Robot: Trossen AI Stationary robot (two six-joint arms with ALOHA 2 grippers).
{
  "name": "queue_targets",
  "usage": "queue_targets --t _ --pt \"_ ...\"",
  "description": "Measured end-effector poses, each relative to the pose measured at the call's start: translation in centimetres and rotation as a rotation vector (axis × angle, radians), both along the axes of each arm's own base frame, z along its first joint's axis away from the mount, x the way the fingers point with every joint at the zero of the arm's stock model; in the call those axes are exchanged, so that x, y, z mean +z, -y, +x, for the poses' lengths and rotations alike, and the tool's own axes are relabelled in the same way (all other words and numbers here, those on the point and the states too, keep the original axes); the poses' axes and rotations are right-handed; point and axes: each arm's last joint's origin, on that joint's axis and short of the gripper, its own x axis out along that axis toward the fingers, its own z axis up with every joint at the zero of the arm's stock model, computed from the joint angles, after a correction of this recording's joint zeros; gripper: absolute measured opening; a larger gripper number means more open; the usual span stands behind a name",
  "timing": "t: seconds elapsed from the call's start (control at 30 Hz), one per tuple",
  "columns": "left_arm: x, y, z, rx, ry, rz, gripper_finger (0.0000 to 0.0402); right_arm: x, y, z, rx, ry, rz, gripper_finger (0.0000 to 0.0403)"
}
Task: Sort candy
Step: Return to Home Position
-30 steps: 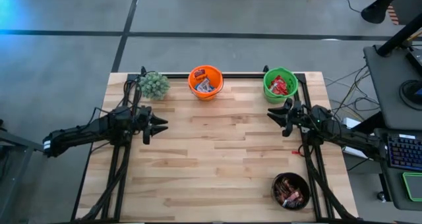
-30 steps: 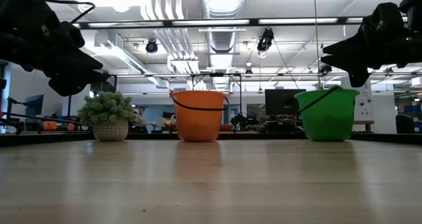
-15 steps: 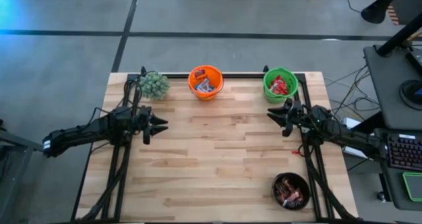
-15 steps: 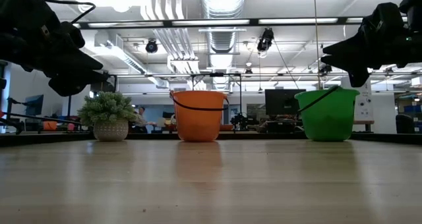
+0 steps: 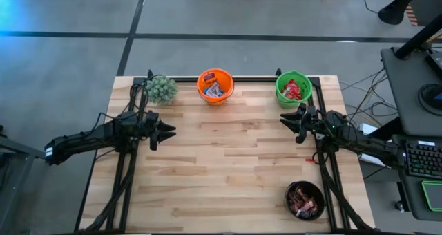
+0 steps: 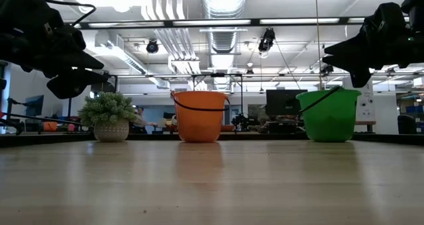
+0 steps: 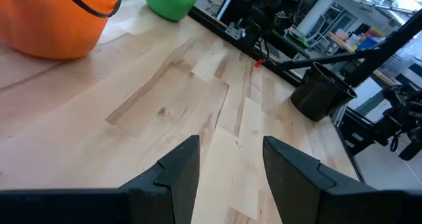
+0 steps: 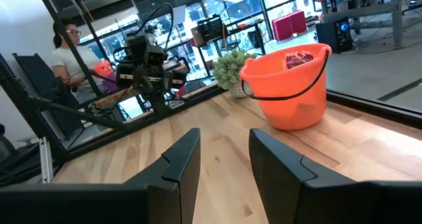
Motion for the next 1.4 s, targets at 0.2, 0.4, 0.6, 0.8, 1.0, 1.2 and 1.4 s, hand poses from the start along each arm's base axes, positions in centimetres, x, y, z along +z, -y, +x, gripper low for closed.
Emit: queue_targets --t 0.2,0.4,0.6,0.8,1.0,1.2,1.4 --pt "0.0 0.0 0.0 0.0 0.0 0.0 0.0149 0.0 0.0 0.0 0.0 0.0 -0.001 0.0122" --pt "0.0 0.0 0.0 0.0 0.0 0.0 0.0149 0.0 0.0 0.0 0.0 0.001 -0.001 0.0127" --pt "0.0 0.0 0.0 0.0 0.0 0.0 0.0149 0.0 0.0 0.0 0.0 0.001 -0.001 0.0122" --pt "0.1 0.2 0.0 -0.081 0.019 -0.019 0.0149 0.0 0.0 0.0 0.0 0.001 -0.001 0.0122" --pt "2.6 2.4 -1.3 -0.836 0.147 -0.135 0.0149 0.0 0.0 0.0 0.001 0.001 -0.001 0.0129" --pt "5.3 3.1 -2.7 -1.192 0.218 -0.136 0.0149 0.0 0.0 0.0 0.001 -0.003 0.001 0.0127" --pt "8.2 3.4 -3.7 -1.208 0.285 -0.057 0.0149 0.0 0.0 0.0 0.001 -0.004 0.001 0.0123"
